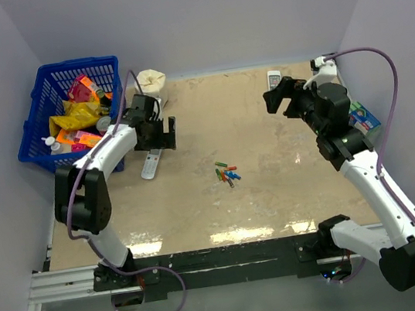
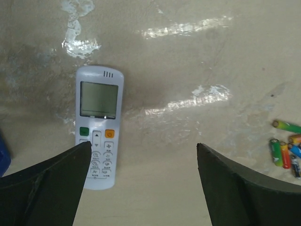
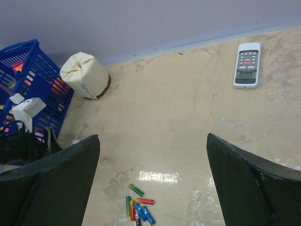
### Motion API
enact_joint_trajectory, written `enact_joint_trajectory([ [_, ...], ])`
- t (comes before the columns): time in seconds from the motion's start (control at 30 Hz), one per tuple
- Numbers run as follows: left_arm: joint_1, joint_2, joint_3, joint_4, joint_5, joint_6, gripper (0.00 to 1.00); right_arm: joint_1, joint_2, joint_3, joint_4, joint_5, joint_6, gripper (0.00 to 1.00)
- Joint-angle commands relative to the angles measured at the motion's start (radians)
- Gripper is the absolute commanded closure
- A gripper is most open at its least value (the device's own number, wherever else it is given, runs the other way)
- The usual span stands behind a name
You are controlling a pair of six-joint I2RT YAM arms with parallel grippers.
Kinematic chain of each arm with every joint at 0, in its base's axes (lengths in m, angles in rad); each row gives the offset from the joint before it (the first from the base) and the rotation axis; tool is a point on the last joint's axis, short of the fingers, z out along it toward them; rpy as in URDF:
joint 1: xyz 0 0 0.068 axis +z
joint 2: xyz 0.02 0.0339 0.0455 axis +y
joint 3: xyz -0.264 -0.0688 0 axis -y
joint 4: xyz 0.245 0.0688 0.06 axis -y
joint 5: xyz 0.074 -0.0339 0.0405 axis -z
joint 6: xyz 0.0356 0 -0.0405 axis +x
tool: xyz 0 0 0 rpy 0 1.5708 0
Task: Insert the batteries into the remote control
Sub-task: Pick up the remote control from the center of the board.
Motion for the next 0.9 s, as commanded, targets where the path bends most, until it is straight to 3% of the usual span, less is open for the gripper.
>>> enact_joint_trajectory([
  [0.0,0.046,0.104,0.088,-0.040,-0.040,0.046,0.04,-0.004,-0.015,-0.013,0.042,-0.028,-0.039,0.02],
  [0.37,0.080,0.285,0.211,-0.100,-0.052,0.107,0.10,-0.004,0.020,-0.030,0.050,-0.066,-0.059,0.02],
  [0.87,0.080,0.345,0.194,-0.096,0.037,0.138,0.35,0.014,-0.004,-0.060,0.056,-0.056,-0.067,0.02],
])
